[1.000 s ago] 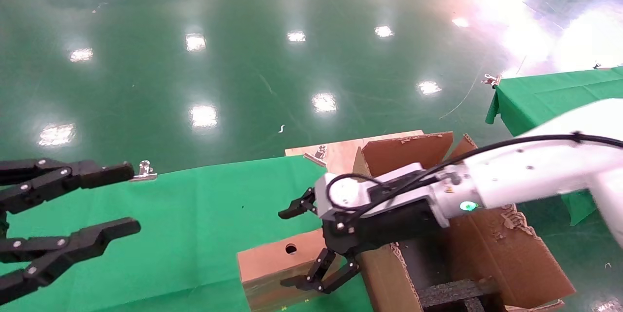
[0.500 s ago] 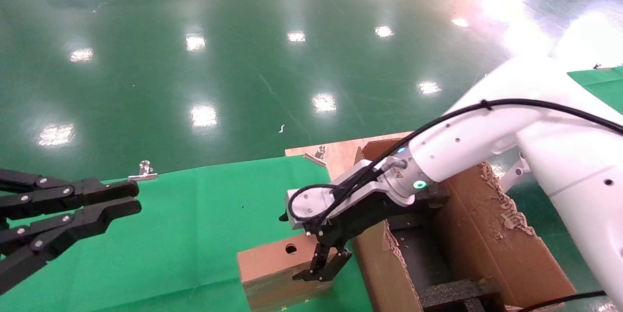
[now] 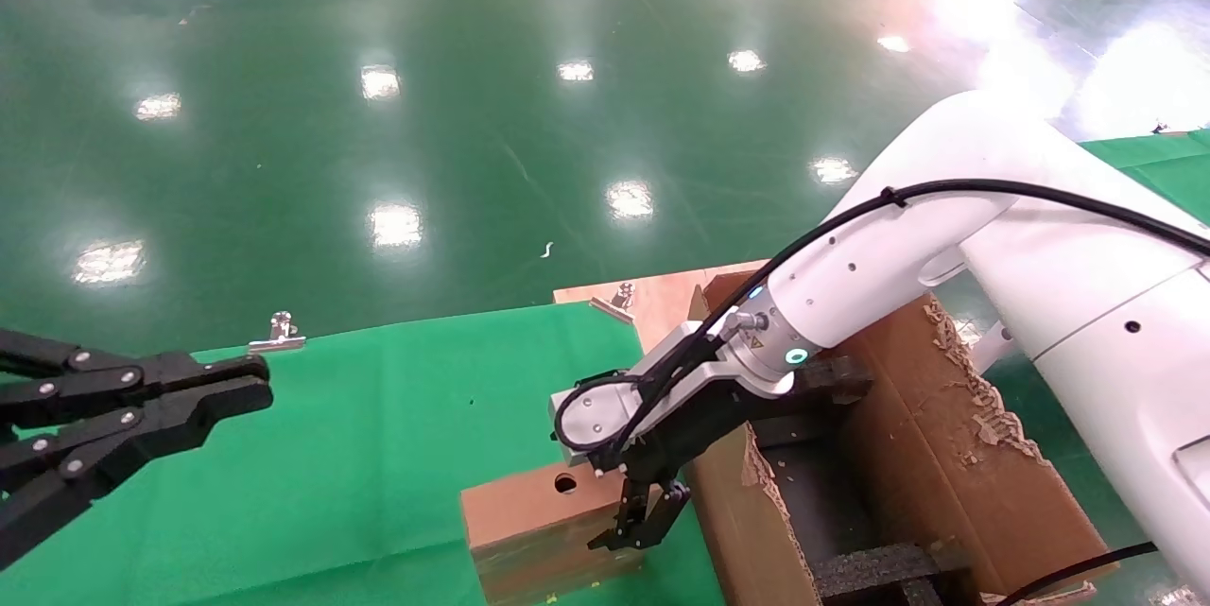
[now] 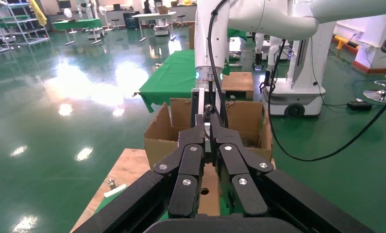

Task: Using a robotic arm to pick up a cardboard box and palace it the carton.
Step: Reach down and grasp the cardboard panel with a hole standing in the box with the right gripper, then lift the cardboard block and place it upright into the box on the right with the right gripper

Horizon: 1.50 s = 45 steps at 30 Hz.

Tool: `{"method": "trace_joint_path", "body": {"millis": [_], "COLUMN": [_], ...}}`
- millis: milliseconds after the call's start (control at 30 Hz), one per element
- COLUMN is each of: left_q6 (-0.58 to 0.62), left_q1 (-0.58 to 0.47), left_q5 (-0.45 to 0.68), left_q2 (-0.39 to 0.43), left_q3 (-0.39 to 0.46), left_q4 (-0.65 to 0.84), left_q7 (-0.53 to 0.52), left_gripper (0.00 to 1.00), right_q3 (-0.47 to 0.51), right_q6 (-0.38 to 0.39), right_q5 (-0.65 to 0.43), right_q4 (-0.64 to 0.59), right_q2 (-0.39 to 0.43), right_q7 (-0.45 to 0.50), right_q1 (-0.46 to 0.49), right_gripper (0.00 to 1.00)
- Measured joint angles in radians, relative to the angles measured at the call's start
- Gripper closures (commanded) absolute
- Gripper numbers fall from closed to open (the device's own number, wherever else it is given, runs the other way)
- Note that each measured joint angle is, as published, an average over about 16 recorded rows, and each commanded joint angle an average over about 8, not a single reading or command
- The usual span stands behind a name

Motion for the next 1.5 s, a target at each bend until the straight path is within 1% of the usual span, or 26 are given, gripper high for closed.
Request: {"method": "trace_joint_path", "body": {"millis": [1133,1333,1500], "left_q6": [0.0,0.0,0.0], "left_q1": [0.0,0.0,0.0], "left_q5": [0.0,0.0,0.0], "left_q2": [0.0,0.0,0.0], "left_q3": [0.0,0.0,0.0], "left_q4": [0.0,0.0,0.0], "left_q7": [0.0,0.0,0.0], "left_gripper": [0.0,0.0,0.0], "right_q3": [0.009,0.02,0.027], "right_q6": [0.005,0.007,0.002], "right_q5": [0.009,0.027,0.049], "right_q4": [0.0,-0.018,-0.052], "right_q2": [0.005,0.009,0.017], "right_q7": [0.006,0.006,-0.01], "right_q1": [0.001,0.038,0.113], "right_gripper": [1.0,1.0,1.0]}}
